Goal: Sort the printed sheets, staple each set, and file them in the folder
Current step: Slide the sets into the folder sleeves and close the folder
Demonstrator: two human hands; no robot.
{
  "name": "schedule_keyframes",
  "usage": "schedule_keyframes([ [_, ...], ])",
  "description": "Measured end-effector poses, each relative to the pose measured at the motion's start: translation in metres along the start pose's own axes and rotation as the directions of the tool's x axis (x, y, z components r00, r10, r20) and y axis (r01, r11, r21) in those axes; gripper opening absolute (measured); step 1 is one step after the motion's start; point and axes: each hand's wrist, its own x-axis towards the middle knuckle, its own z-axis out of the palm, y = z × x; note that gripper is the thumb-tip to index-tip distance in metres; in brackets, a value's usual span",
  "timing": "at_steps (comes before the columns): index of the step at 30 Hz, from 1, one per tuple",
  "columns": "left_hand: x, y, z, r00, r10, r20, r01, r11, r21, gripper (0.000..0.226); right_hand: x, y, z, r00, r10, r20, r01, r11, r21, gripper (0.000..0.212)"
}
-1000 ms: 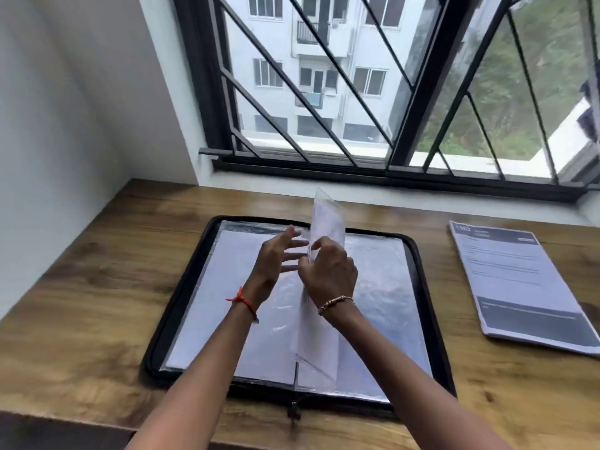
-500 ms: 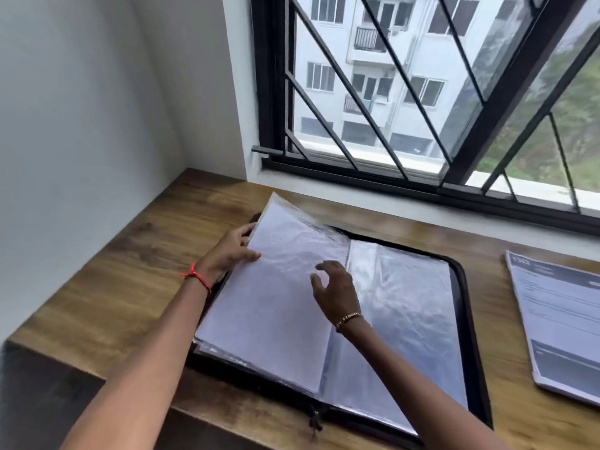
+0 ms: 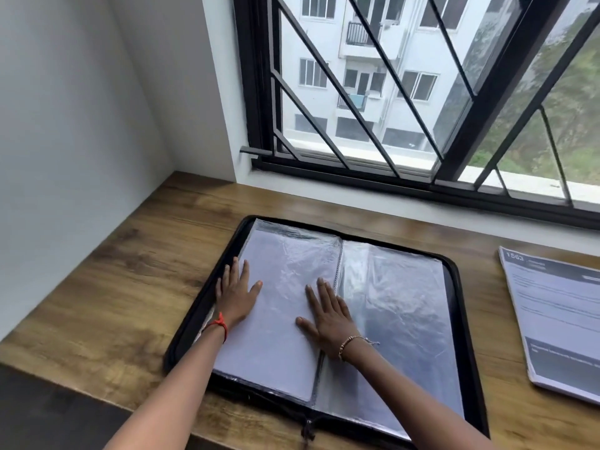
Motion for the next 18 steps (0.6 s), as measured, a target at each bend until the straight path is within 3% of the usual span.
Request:
schedule_keyframes([
  [3,-0.001,0.005,0.002,0.999,-0.032,-0.005,0.032,0.999,0.033,0.065,0.001,0.002,-0.003,0.999,-0.032,0.024,0.031,0.999,0.023,0.123],
  [6,-0.005,0.017,0.005,0.994,-0.067,-0.088,0.073,0.994,0.077,0.068,0.001,0.005,-0.014,0.996,-0.046,0.076,0.042,0.998,0.054,0.086],
  [8,-0.008,0.031,0.007,0.983,-0.048,-0.176,0.058,0.997,0.054,0.068,-0.002,0.011,-0.024,0.997,-0.069,0.047,0.060,0.984,0.170,0.069],
  [11,-0.007,0.064,0.011,0.971,0.083,-0.225,-0.084,0.996,0.008,0.063,-0.016,0.031,-0.039,0.997,-0.015,-0.082,0.041,0.943,0.331,0.060],
  [14,-0.005,0.114,0.022,0.946,0.223,-0.237,-0.248,0.966,-0.079,0.054,-0.038,0.071,-0.047,0.973,0.130,-0.192,-0.050,0.926,0.375,0.052],
  [18,-0.012,0.196,0.049,0.869,0.427,-0.250,-0.483,0.840,-0.245,0.042,-0.080,0.139,-0.065,0.913,0.325,-0.248,-0.208,0.891,0.403,0.040],
])
